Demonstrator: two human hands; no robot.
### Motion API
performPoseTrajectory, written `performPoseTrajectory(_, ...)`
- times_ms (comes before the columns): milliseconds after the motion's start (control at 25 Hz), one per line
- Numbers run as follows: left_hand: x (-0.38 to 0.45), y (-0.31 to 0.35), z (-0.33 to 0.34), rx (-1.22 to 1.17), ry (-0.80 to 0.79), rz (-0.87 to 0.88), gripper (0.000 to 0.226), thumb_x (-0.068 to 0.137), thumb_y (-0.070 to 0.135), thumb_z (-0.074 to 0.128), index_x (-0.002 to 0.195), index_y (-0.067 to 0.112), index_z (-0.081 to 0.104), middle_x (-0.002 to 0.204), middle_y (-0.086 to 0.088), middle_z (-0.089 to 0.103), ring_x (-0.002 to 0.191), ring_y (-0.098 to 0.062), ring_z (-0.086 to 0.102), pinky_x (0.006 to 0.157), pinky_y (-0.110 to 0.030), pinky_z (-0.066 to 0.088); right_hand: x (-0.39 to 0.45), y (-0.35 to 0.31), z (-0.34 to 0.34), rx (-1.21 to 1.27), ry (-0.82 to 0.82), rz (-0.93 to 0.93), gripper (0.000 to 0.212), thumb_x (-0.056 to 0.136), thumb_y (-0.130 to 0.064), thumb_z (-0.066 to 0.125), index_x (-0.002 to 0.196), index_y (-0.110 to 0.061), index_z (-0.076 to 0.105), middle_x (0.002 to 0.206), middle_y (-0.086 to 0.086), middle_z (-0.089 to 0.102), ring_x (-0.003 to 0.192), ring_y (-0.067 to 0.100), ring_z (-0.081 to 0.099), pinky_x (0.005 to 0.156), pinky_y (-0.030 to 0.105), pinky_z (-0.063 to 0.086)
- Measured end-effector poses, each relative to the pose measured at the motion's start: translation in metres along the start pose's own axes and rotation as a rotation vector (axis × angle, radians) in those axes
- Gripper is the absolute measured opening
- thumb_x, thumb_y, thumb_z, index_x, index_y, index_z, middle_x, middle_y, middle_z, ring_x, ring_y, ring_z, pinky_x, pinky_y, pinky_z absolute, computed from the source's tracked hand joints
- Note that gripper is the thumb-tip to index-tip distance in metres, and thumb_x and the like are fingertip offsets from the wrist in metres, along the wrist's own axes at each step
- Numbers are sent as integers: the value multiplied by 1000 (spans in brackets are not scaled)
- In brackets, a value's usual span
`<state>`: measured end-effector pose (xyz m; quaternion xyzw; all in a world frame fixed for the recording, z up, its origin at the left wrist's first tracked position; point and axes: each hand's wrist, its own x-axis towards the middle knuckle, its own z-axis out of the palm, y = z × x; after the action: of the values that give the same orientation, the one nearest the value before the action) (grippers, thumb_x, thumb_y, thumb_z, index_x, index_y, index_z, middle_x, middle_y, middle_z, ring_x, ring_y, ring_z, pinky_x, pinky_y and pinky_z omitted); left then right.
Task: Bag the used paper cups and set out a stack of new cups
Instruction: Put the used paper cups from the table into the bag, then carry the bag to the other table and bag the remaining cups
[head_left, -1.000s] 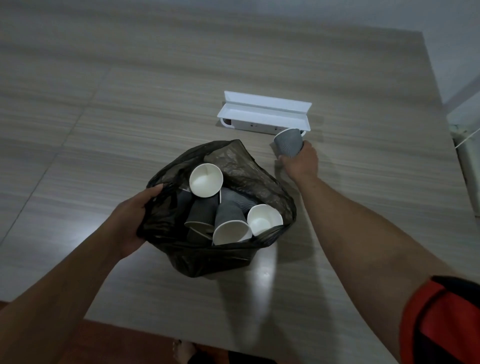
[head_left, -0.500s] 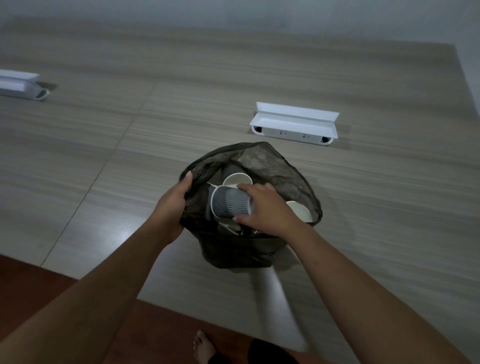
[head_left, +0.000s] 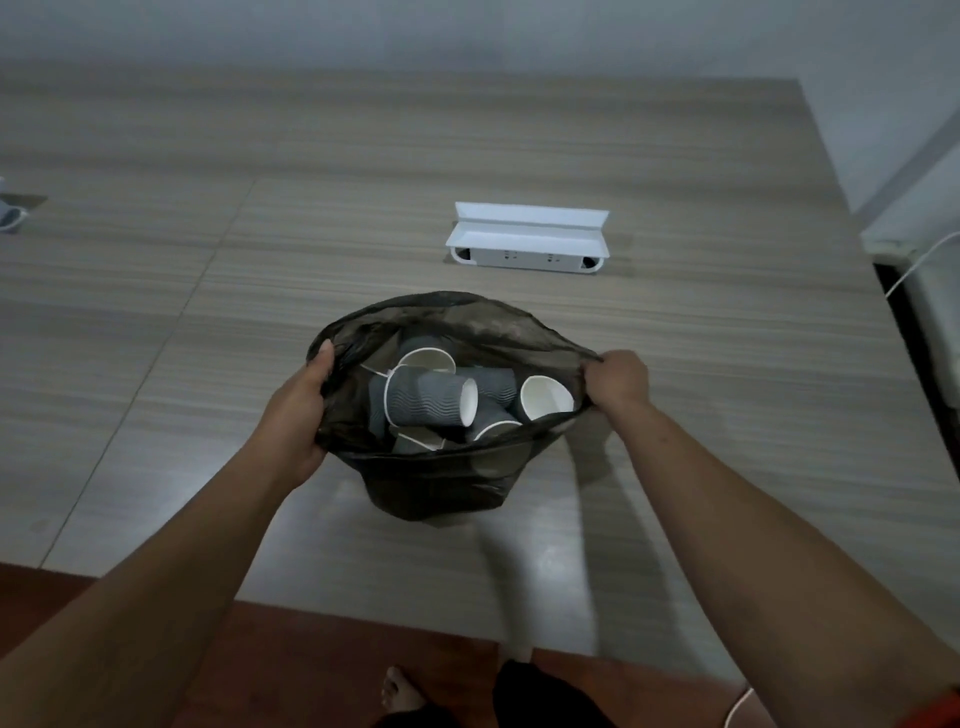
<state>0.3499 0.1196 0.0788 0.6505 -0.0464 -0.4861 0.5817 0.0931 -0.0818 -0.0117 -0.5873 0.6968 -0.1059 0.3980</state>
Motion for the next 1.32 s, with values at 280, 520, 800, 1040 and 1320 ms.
performPoseTrajectory(280, -12, 13, 45, 37, -128, 17, 32, 102, 39, 49, 108, 14, 68, 95, -4, 79, 83, -17, 76, 75, -33, 57, -67, 21, -69, 812, 71, 105, 19, 97, -15, 51, 81, -14, 61, 63, 3, 57, 46, 14, 55, 42, 19, 45)
performPoseTrajectory(520, -34, 5, 104, 147, -316, 33, 35, 99, 39, 54, 118, 12, 66, 104, -7, 77, 92, -22, 75, 77, -34, 57, -148, 71, -153, 1367, 245, 109, 21, 101, -15, 48, 88, -9, 63, 64, 1, 72, 51, 11, 68, 39, 19, 48)
performPoseTrajectory(800, -150, -68, 289, 529, -695, 185, 32, 102, 43, 45, 101, 20, 67, 100, -6, 73, 95, -27, 70, 89, -39, 56, -273, 222, -300, 1090, 843, 73, 17, 94, -22, 53, 79, -18, 59, 61, -1, 59, 48, 16, 54, 50, 24, 40)
performPoseTrajectory(1040, -291, -182, 424, 719, -1035, 250, 34, 100, 46, 46, 111, 22, 67, 106, -3, 72, 98, -24, 68, 90, -37, 55, -398, 361, -369, 1165, 1193, 151, 25, 97, -20, 50, 73, -20, 51, 43, -6, 38, 33, 9, 37, 33, 12, 24)
performPoseTrajectory(1320, -481, -364, 545, 969, -1334, 210, 44, 102, 43, 46, 129, 11, 60, 106, -3, 62, 93, -21, 58, 71, -26, 46, -552, 535, -428, 1241, 1475, 271, 25, 103, -20, 43, 78, -17, 48, 39, -10, 42, 29, 6, 37, 32, 11, 22)
